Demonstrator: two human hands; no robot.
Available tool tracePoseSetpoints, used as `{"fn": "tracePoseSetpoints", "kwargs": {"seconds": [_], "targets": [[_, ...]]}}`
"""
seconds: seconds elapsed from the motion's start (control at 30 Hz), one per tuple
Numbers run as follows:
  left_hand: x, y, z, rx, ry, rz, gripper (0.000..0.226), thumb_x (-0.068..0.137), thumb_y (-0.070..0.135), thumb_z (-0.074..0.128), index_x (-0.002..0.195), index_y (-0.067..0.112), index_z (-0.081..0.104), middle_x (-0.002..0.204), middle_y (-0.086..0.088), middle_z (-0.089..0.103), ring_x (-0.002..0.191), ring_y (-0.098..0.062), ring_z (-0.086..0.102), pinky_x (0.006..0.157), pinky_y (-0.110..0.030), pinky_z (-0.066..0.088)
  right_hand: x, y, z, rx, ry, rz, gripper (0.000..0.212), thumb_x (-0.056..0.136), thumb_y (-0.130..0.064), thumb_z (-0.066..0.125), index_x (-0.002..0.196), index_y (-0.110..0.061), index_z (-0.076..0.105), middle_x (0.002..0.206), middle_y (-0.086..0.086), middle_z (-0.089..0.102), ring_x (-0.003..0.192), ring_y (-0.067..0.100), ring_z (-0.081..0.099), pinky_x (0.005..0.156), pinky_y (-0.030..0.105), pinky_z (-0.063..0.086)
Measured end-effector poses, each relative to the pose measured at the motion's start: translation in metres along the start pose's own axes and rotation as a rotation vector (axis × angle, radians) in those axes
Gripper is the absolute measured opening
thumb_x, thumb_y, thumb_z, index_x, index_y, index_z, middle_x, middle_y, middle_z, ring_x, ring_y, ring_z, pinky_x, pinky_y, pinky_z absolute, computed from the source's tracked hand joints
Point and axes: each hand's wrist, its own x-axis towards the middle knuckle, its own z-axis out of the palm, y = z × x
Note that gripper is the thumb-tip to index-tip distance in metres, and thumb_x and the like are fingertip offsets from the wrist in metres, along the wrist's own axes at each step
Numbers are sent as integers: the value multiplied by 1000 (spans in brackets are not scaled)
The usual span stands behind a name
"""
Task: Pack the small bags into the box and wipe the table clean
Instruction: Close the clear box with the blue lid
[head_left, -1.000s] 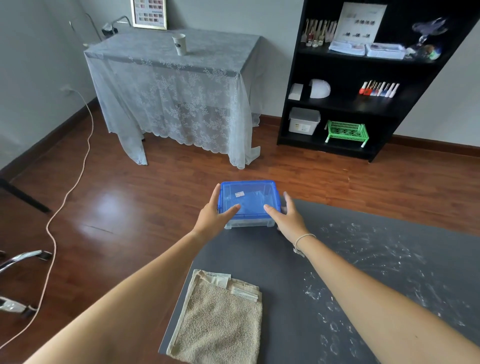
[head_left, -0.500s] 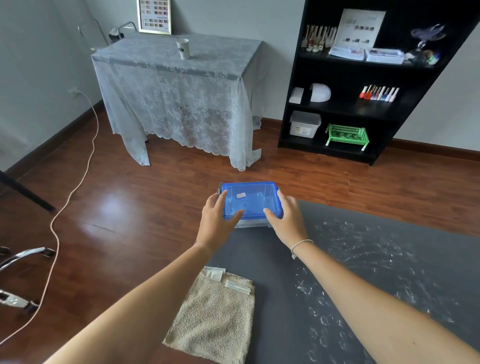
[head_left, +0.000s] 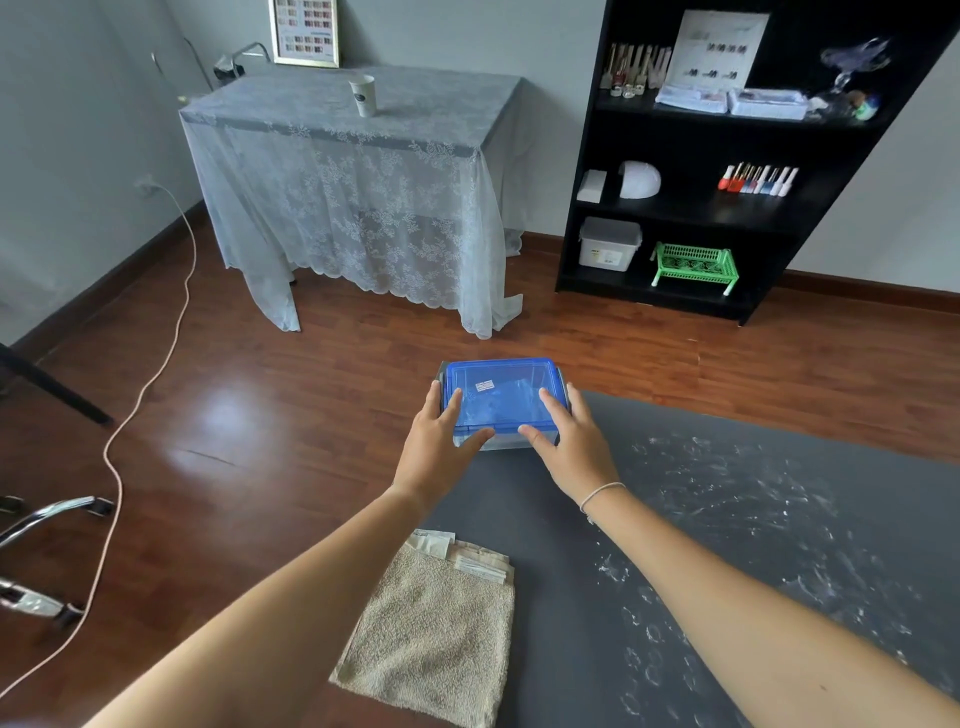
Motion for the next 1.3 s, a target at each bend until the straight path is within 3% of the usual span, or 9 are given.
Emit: {"fn": "tracePoseSetpoints", "kwargs": {"seconds": [0.27,0.47,0.67,0.8,1.13,1.3], "targets": [[3,1,-3,51,-19,39,74,84,51,56,143,13,31,158,-4,10,143,-21,20,111,-32,29,-2,-6,3,-49,15,8,58,92,-38,51,142,-16,34,157,9,15,139,26,31,104,38,41],[16,-4,-15,72,-131,64,75,84,49,57,144,16,27,159,-2,7,143,-22,20,112,-34,27,-8,-11,7,-44,27,36,55,93,-34,50,143,-15,33,156,13,12,141,27,25,105,36,38],[25,-8,-22,44,-188,77,73,84,44,60,144,18,28,159,4,5,142,-18,23,108,-26,24,-12,-14,9,-22,43,56,52,94,-31,50,141,-15,35,155,15,15,133,29,40,100,36,41],[27,-8,-24,39,-215,83,72,85,42,60,144,18,27,159,2,4,142,-20,22,109,-27,23,-13,-13,10,-24,46,54,51,94,-30,50,141,-15,36,154,15,17,133,29,40,99,37,42],[25,-10,-30,52,-207,81,69,86,42,58,144,19,28,158,0,10,142,-20,22,112,-29,23,-20,-11,8,-38,68,29,52,93,-29,52,141,-19,35,151,14,23,131,28,37,99,40,45],[8,-21,-39,-1,-104,77,69,85,35,62,144,19,29,152,-7,26,134,-24,36,111,-33,31,-42,-14,8,66,311,-68,33,83,-14,64,113,-2,54,117,17,52,109,32,52,90,40,48]]}}
